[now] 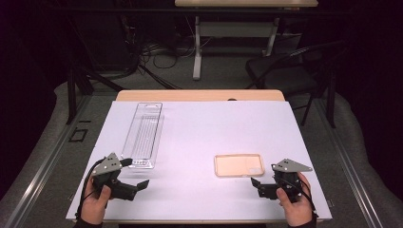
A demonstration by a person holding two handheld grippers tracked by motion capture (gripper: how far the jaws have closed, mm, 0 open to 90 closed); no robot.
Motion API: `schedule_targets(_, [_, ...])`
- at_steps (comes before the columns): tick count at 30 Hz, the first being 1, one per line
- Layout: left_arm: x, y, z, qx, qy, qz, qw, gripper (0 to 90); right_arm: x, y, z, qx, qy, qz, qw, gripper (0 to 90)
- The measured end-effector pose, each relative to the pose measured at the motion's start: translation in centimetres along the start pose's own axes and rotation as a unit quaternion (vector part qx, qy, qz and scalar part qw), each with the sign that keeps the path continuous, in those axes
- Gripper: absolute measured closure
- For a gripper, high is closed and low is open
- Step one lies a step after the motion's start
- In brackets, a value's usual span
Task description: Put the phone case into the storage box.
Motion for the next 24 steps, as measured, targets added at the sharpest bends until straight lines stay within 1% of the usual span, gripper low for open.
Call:
schedule_targets(1, [0.2, 0.0, -0.1, -0.001, 0.004, -0.002, 1.0, 0.8, 0.2, -0.1, -0.1, -0.001, 0.0, -0.01, 1.0, 8.4])
schedule_targets(2, [0.3, 0.0, -0.1, -0.002, 0.008, -0.004, 1.0, 0.8, 0.3, -0.1, -0.2, -0.001, 0.002, -0.015, 0.9999, 7.7])
schedule_targets(5, [1.2, -0.1, -0.3, -0.005, 0.015, -0.007, 0.9999, 0.8, 0.8, -0.2, -0.3, 0.003, -0.001, -0.029, 0.9996, 7.3])
schedule_targets(6, [1.6, -0.2, -0.4, -0.005, 0.014, -0.008, 0.9999, 0.8, 1.0, -0.3, -0.3, 0.003, 0.002, -0.032, 0.9995, 7.2])
schedule_targets(9, [2.6, -0.4, -0.6, -0.001, 0.012, -0.01, 0.9999, 0.8, 1.5, -0.5, -0.2, 0.002, -0.003, -0.039, 0.9992, 7.3])
schedule_targets(12, [3.6, -0.7, -0.9, 0.0, 0.016, -0.008, 0.9998, 0.8, 2.0, -0.7, -0.1, 0.004, -0.006, -0.044, 0.999, 7.2])
schedule_targets(16, [4.8, -1.2, -1.4, 0.001, 0.015, -0.009, 0.9999, 0.8, 3.0, -1.0, 0.1, 0.004, -0.006, -0.044, 0.999, 7.3])
schedule_targets(20, [6.1, -1.8, -1.7, 0.0, 0.013, -0.007, 0.9999, 0.7, 3.9, -1.5, 0.3, 0.005, -0.012, -0.048, 0.9988, 7.2])
schedule_targets(21, [6.4, -2.0, -1.8, -0.001, 0.017, -0.007, 0.9998, 0.8, 4.2, -1.7, 0.3, 0.006, -0.01, -0.046, 0.9989, 7.2])
schedule_targets(24, [7.1, -2.5, -2.1, -0.001, 0.014, -0.007, 0.9999, 0.8, 4.9, -2.1, 0.6, 0.004, -0.01, -0.045, 0.9989, 7.3])
Point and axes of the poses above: each handheld gripper's, and its own axes: y roughly backward along the jaws, x roughly out of its top, z roughly to its right, the point moved 4 cm from there along -y, roughly forward along the jaws, and after that the axes turned 4 degrees about z, right-handed, at the moved point
